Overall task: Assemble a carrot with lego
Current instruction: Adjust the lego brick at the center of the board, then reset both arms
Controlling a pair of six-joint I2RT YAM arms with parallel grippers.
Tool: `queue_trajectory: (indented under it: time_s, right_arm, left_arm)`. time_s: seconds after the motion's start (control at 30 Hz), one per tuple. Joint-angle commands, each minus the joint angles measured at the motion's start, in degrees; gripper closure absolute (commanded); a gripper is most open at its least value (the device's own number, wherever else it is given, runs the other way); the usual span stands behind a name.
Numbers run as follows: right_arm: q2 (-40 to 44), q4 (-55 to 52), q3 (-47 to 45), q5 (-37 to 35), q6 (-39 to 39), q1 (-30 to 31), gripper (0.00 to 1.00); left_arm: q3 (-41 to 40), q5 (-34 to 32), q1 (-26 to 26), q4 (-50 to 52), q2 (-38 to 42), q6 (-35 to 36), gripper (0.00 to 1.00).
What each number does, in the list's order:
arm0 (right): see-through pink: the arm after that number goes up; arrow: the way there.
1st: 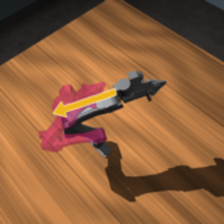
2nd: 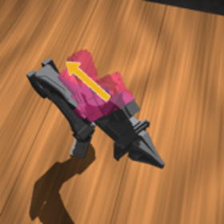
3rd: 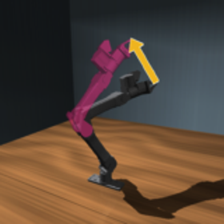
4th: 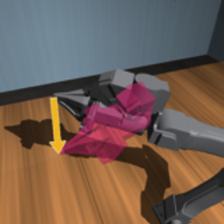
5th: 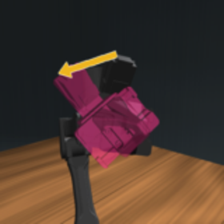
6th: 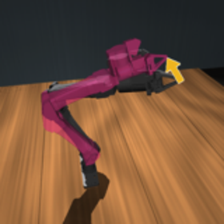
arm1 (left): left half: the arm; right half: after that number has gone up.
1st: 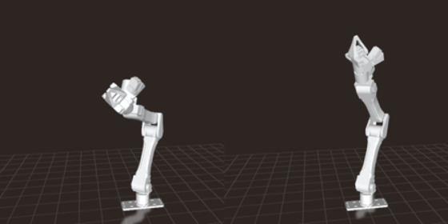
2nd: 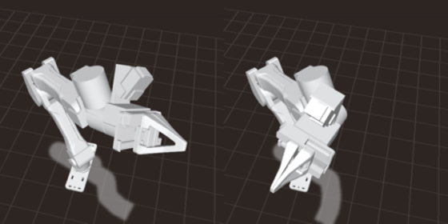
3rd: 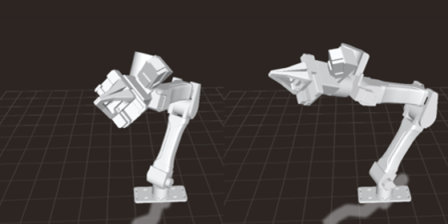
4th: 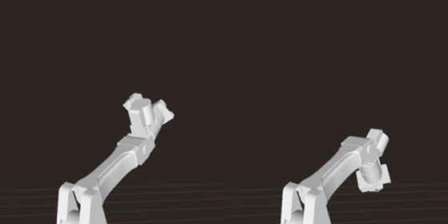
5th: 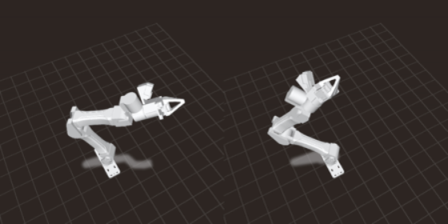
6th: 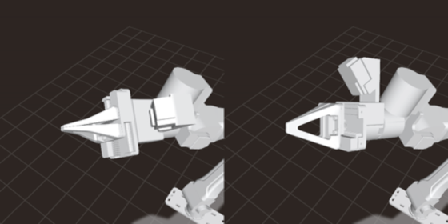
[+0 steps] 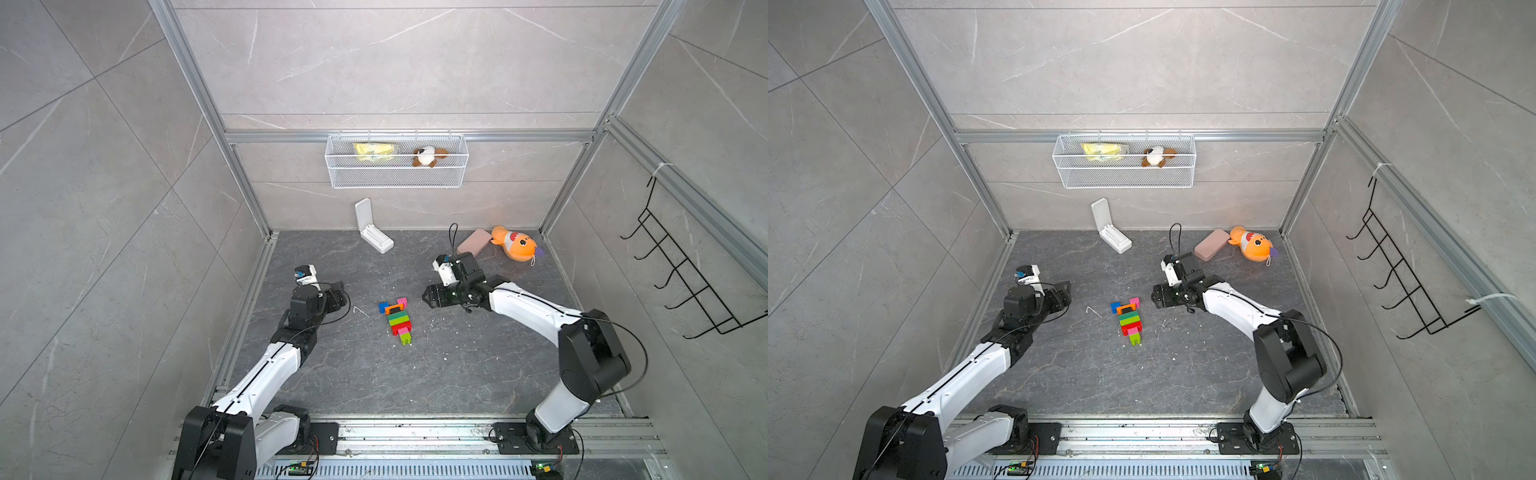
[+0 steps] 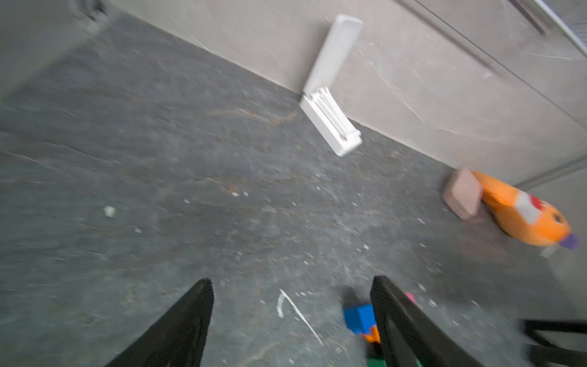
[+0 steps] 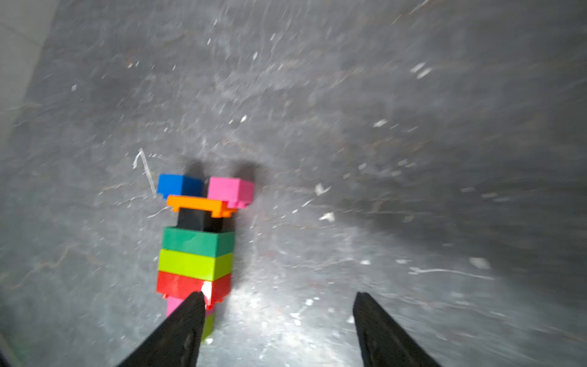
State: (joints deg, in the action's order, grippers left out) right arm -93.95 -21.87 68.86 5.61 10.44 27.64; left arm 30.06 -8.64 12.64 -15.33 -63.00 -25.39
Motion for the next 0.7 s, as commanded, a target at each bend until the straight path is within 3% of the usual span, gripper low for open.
queue_trajectory:
  time_s: [0.0, 0.1, 0.27, 0.57, 0.67]
  right_arm:
    - [5.37, -10.38, 0.00, -20.08, -7.89, -0.55, 0.17]
    - [11.30, -5.37, -4.24, -25.07, -9.67, -2.31, 0.12]
    - [20.98, 6.04, -14.89, -25.36, -12.73, -7.27, 0.00]
    - [25.37, 22.94, -31.70, -14.45, -8.32, -19.49, 0.01]
    - [25.84, 29.60, -37.77, -12.36, -6.52, -23.39, 0.01]
  left_arm:
    - [-1.51, -13.82, -0.14, -11.12, 0.98, 8.06, 0.16]
    - [-1.63, -17.42, -0.50, -11.83, 0.54, 13.07, 0.12]
    - [-3.31, -18.04, -2.74, -11.90, 0.72, 15.83, 0.06]
    - [-7.57, -14.51, -8.59, -17.21, -5.48, 14.89, 0.01]
    - [-10.77, -9.42, -11.23, -24.06, -8.46, 13.84, 0.01]
